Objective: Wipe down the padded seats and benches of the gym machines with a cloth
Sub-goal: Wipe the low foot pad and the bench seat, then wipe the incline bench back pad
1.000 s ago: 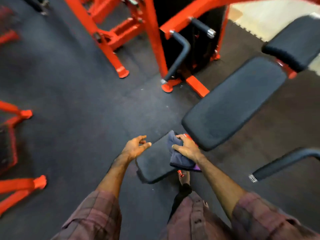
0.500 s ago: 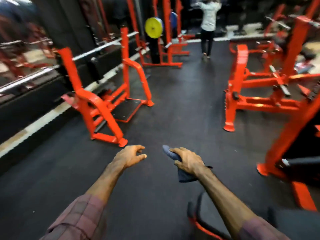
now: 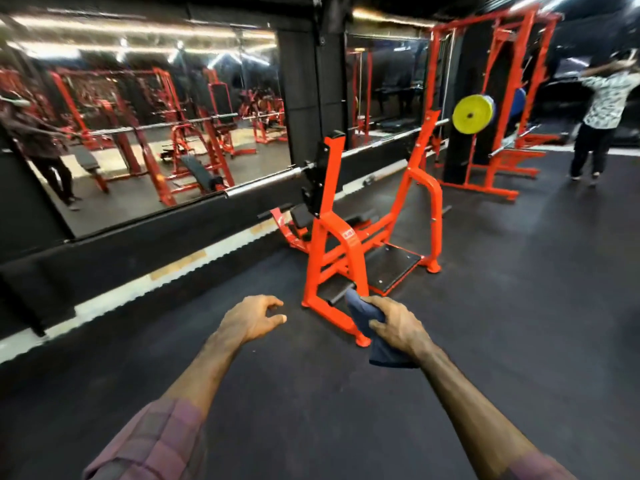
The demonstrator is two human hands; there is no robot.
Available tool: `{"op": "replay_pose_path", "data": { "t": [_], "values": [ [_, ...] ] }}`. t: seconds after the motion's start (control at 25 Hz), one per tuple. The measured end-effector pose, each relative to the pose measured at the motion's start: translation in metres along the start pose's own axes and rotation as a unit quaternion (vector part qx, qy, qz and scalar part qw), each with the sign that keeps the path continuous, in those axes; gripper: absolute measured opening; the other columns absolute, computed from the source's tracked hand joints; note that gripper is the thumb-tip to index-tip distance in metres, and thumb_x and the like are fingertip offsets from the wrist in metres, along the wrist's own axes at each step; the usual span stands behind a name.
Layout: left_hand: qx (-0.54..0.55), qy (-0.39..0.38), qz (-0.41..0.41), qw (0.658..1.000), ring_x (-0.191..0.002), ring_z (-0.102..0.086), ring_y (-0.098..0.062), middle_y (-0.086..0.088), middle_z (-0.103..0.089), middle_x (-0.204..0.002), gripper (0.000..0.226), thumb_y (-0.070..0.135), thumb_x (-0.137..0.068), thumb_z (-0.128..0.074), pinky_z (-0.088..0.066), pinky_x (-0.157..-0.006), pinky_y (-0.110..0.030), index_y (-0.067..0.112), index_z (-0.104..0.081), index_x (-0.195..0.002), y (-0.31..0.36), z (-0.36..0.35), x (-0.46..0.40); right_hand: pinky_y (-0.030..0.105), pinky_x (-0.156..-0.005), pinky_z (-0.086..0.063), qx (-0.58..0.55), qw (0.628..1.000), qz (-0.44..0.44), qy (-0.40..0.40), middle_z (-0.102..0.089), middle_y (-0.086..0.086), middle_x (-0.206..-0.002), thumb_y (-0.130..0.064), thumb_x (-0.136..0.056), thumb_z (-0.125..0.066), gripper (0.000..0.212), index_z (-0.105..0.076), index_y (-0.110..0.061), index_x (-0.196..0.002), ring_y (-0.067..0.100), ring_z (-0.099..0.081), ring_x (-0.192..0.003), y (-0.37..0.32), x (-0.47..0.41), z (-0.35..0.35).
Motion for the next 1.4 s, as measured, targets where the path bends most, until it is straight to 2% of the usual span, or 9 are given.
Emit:
{"op": "replay_pose_path", "data": {
  "t": [0.16, 0.32, 0.48, 0.64, 0.72, 0.88, 1.08, 1.16, 1.4],
  "values": [
    [-0.001, 0.040, -0.005, 0.999, -0.133, -0.060, -0.015, 0.007, -0.064, -0.143, 0.050, 0.054, -0.094, -0.068, -0.050, -0.110, -0.039, 0.036, -0.063, -0.141, -0.084, 0.061, -0.079, 0.036, -0.111, -0.045, -0.020, 0.998, 0.054, 0.018, -0.063, -0.005, -0.143, -0.035, -0.078, -0.056, 0.068, -0.059, -0.034, -0.145, 0.018, -0.058, -0.133, -0.085, -0.118, -0.037],
    [-0.003, 0.064, 0.007, 0.998, -0.134, -0.059, -0.016, 0.007, -0.063, -0.145, 0.050, 0.053, -0.095, -0.068, -0.049, -0.109, -0.037, 0.036, -0.062, -0.143, -0.167, 0.089, -0.161, 0.044, -0.108, -0.049, -0.023, 0.995, 0.096, -0.011, -0.064, -0.009, -0.138, -0.044, -0.074, -0.049, 0.069, -0.055, -0.042, -0.143, 0.018, -0.060, -0.130, -0.146, -0.249, -0.104],
    [-0.014, 0.055, 0.046, 0.997, -0.135, -0.056, -0.016, 0.008, -0.061, -0.143, 0.052, 0.054, -0.095, -0.066, -0.049, -0.109, -0.040, 0.037, -0.060, -0.144, -0.269, 0.106, -0.246, 0.044, -0.106, -0.049, -0.029, 0.991, 0.125, -0.048, -0.061, -0.008, -0.136, -0.038, -0.078, -0.051, 0.064, -0.055, -0.042, -0.141, 0.020, -0.059, -0.128, -0.198, -0.383, -0.177],
    [-0.014, 0.040, 0.105, 0.994, -0.132, -0.059, -0.017, 0.008, -0.063, -0.140, 0.055, 0.057, -0.094, -0.067, -0.050, -0.109, -0.042, 0.037, -0.060, -0.144, -0.379, 0.141, -0.341, 0.043, -0.104, -0.049, -0.022, 0.989, 0.111, -0.098, -0.059, -0.007, -0.137, -0.035, -0.086, -0.056, 0.055, -0.055, -0.042, -0.141, 0.023, -0.058, -0.127, -0.254, -0.516, -0.238],
    [-0.003, 0.050, 0.115, 0.992, -0.131, -0.060, -0.017, 0.006, -0.064, -0.140, 0.054, 0.055, -0.094, -0.068, -0.050, -0.109, -0.042, 0.036, -0.060, -0.144, -0.422, 0.160, -0.379, 0.043, -0.102, -0.050, -0.014, 0.987, 0.127, -0.096, -0.059, -0.003, -0.136, -0.028, -0.092, -0.060, 0.050, -0.056, -0.038, -0.141, 0.025, -0.059, -0.125, -0.285, -0.572, -0.262],
    [0.010, 0.053, 0.129, 0.990, -0.129, -0.060, -0.015, 0.010, -0.064, -0.138, 0.054, 0.055, -0.093, -0.069, -0.051, -0.108, -0.043, 0.037, -0.060, -0.144, -0.512, 0.178, -0.464, 0.047, -0.101, -0.051, -0.031, 0.986, 0.118, -0.113, -0.058, 0.000, -0.134, -0.030, -0.093, -0.059, 0.050, -0.053, -0.038, -0.143, 0.028, -0.059, -0.124, -0.337, -0.687, -0.335],
    [0.008, 0.026, 0.083, 0.996, -0.129, -0.060, -0.014, 0.009, -0.063, -0.141, 0.061, 0.061, -0.090, -0.064, -0.051, -0.109, -0.043, 0.038, -0.057, -0.146, -0.613, 0.196, -0.614, 0.045, -0.105, -0.049, -0.068, 0.992, 0.062, -0.087, -0.056, -0.004, -0.141, -0.030, -0.094, -0.061, 0.052, -0.053, -0.040, -0.145, 0.023, -0.057, -0.127, -0.371, -0.830, -0.399],
    [0.007, 0.004, 0.044, 0.999, -0.129, -0.061, -0.016, 0.008, -0.063, -0.142, 0.062, 0.060, -0.090, -0.064, -0.050, -0.109, -0.043, 0.038, -0.057, -0.147, -0.640, 0.210, -0.677, 0.042, -0.102, -0.050, -0.087, 0.994, 0.027, -0.053, -0.059, -0.006, -0.136, -0.032, -0.093, -0.061, 0.049, -0.056, -0.042, -0.141, 0.021, -0.060, -0.124, -0.378, -0.881, -0.412],
    [0.007, -0.009, -0.059, 0.998, -0.131, -0.059, -0.014, 0.010, -0.063, -0.140, 0.056, 0.051, -0.094, -0.070, -0.049, -0.109, -0.041, 0.036, -0.058, -0.147, -0.661, 0.267, -0.854, 0.042, -0.102, -0.051, -0.136, 0.986, -0.081, 0.044, -0.063, -0.010, -0.135, -0.033, -0.086, -0.060, 0.055, -0.055, -0.044, -0.140, 0.020, -0.061, -0.122, -0.394, -1.013, -0.405]
  ]
}}
Point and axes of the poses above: each hand's wrist, its own x-axis away from the middle knuckle, its own z-axis out of the back of the hand, y = z × x, the point moved 3 cm from there along -x, towards the middle knuckle
